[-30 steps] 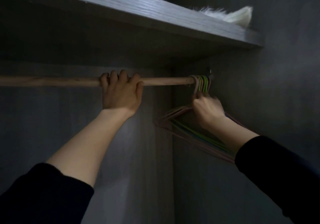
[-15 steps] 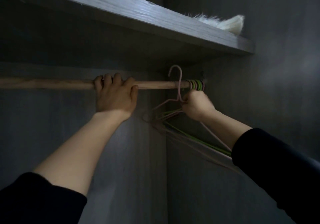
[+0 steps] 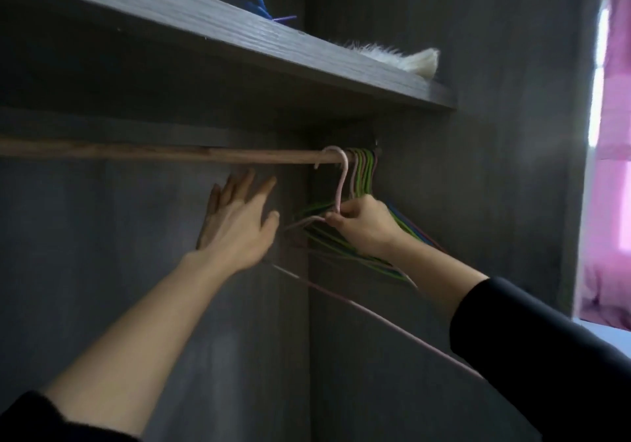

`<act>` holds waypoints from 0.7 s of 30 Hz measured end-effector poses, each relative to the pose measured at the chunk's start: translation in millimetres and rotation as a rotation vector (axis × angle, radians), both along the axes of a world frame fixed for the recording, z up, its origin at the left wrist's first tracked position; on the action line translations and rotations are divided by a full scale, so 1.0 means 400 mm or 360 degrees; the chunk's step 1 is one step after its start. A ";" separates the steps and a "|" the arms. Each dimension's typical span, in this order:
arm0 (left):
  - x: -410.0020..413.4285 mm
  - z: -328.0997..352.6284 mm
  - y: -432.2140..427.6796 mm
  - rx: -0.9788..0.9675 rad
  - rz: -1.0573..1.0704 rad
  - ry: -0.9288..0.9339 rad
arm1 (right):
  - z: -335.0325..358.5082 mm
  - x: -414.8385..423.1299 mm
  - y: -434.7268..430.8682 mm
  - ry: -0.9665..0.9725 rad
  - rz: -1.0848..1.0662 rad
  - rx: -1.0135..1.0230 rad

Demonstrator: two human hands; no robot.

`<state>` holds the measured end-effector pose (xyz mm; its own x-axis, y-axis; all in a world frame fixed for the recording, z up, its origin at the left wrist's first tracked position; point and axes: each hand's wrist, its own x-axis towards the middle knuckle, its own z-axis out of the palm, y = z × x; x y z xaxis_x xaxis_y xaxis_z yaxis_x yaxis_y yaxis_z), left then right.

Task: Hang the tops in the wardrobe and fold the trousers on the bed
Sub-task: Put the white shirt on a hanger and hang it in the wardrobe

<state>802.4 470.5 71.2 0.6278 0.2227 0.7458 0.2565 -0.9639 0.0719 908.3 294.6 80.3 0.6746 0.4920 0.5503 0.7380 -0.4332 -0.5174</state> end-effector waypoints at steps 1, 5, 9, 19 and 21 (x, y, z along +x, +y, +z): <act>-0.001 -0.028 -0.008 -0.0058 -0.0019 0.0036 | -0.019 -0.015 -0.020 0.0029 -0.0016 -0.0040; 0.017 -0.119 -0.069 -0.0212 -0.0169 0.0218 | -0.111 -0.064 -0.124 0.0282 -0.0072 -0.0106; 0.037 -0.211 -0.192 -0.0369 -0.0442 0.0249 | -0.192 -0.110 -0.256 0.0394 -0.0267 -0.0071; 0.070 -0.311 -0.597 -0.0431 -0.1041 0.0106 | -0.258 -0.197 -0.698 0.0645 -0.0478 -0.0043; 0.076 -0.320 -0.691 -0.0394 -0.1164 0.0014 | -0.260 -0.200 -0.808 0.0634 -0.0524 -0.0025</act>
